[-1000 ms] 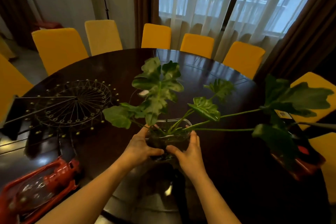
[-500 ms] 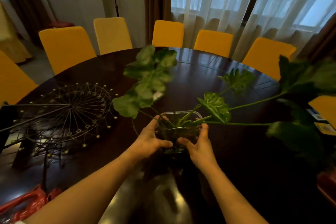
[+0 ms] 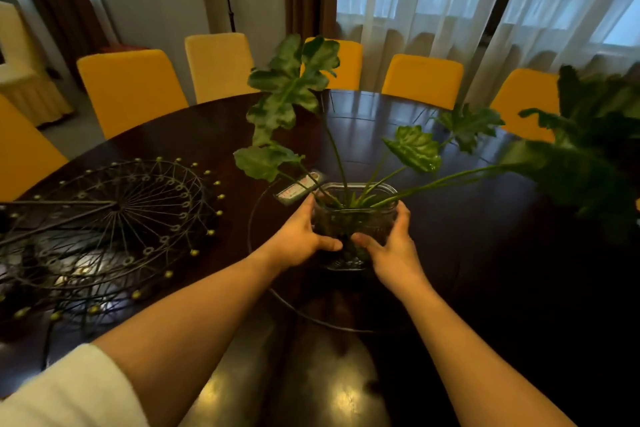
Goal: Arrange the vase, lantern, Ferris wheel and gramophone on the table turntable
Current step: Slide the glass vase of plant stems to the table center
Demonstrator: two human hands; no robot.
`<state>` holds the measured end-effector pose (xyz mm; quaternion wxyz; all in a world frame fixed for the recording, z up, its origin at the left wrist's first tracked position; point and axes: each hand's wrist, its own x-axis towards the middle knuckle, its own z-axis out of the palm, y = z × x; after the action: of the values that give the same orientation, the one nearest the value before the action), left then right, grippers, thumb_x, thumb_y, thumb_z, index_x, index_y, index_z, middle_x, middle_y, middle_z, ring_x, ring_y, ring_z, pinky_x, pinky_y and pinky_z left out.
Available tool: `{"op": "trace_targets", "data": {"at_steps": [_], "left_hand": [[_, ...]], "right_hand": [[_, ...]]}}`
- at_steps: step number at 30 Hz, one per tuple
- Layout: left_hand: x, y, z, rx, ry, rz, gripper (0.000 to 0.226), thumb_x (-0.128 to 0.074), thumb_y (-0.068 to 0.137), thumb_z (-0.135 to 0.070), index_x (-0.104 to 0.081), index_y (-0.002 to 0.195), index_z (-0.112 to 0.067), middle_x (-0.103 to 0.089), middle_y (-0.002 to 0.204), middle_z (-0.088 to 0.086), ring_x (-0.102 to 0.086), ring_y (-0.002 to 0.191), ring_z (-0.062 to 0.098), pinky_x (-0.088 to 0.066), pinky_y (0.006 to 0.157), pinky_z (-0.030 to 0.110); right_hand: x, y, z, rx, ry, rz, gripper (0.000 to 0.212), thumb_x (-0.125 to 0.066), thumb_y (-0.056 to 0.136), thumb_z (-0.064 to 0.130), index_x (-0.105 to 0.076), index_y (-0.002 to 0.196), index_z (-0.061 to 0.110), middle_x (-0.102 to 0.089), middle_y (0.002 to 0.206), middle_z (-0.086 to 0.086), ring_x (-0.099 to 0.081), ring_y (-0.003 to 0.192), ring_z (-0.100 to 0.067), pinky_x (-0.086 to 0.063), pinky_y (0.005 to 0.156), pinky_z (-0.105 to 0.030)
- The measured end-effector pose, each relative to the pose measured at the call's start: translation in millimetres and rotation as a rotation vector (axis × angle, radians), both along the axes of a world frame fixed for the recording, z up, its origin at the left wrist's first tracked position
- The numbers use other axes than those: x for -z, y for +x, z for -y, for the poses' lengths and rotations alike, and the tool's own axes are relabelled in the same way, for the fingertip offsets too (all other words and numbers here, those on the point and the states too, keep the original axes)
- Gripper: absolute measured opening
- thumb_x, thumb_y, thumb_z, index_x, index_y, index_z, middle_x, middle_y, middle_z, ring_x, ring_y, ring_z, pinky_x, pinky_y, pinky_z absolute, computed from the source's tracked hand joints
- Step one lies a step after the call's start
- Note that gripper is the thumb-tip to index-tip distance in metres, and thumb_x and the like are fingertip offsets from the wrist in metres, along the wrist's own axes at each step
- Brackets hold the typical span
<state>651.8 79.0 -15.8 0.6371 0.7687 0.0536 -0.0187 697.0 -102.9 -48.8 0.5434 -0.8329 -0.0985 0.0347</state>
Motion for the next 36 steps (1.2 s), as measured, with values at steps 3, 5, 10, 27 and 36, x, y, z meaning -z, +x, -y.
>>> {"op": "trace_targets", "data": {"at_steps": [3, 5, 10, 27, 36], "left_hand": [[2.3, 16.7, -1.8, -0.001, -0.028, -0.029, 0.096, -0.073, 0.075, 0.018, -0.022, 0.152, -0.006, -0.053, 0.142, 0.016, -0.054, 0.129, 0.028, -0.037, 0.113, 0.053], [1.7, 26.2, -1.9, 0.007, -0.017, -0.036, 0.102, -0.074, 0.075, 0.016, -0.014, 0.155, -0.004, -0.041, 0.153, 0.02, -0.039, 0.141, 0.035, -0.03, 0.117, 0.056], [5.2, 42.1, -5.5, 0.015, -0.032, -0.02, 0.098, -0.072, 0.077, 0.017, -0.018, 0.155, -0.011, -0.051, 0.144, 0.014, -0.058, 0.126, 0.029, -0.05, 0.103, 0.046], [26.2, 80.7, -6.9, 0.024, -0.105, 0.048, 0.085, -0.071, 0.074, 0.022, -0.037, 0.144, -0.013, -0.059, 0.136, 0.016, -0.065, 0.117, 0.03, -0.052, 0.099, 0.055], [34.3, 93.0, -2.5, 0.06, -0.094, 0.05, 0.082, -0.072, 0.076, 0.018, -0.04, 0.143, -0.017, -0.064, 0.132, 0.012, -0.066, 0.116, 0.027, -0.055, 0.096, 0.048]], "right_hand": [[1.4, 13.5, -1.0, -0.009, -0.024, 0.026, 0.101, -0.079, 0.081, 0.035, -0.01, 0.154, 0.027, -0.051, 0.146, -0.005, -0.052, 0.13, -0.024, -0.044, 0.107, -0.045], [1.2, 21.0, -2.0, -0.004, -0.017, 0.027, 0.101, -0.078, 0.082, 0.034, -0.009, 0.155, 0.027, -0.048, 0.149, -0.004, -0.049, 0.133, -0.024, -0.042, 0.108, -0.046], [-0.2, 34.8, -5.3, 0.011, -0.021, 0.029, 0.098, -0.078, 0.083, 0.036, -0.01, 0.154, 0.029, -0.05, 0.147, -0.003, -0.051, 0.131, -0.025, -0.044, 0.107, -0.045], [25.0, 74.5, -8.8, 0.07, -0.061, 0.029, 0.092, -0.076, 0.084, 0.04, -0.012, 0.149, 0.031, -0.051, 0.143, -0.005, -0.055, 0.125, -0.027, -0.043, 0.087, -0.031], [36.0, 85.4, -3.1, 0.119, -0.083, 0.014, 0.092, -0.077, 0.081, 0.046, -0.012, 0.146, 0.037, -0.052, 0.143, -0.005, -0.054, 0.126, -0.03, -0.046, 0.088, -0.036]]}}
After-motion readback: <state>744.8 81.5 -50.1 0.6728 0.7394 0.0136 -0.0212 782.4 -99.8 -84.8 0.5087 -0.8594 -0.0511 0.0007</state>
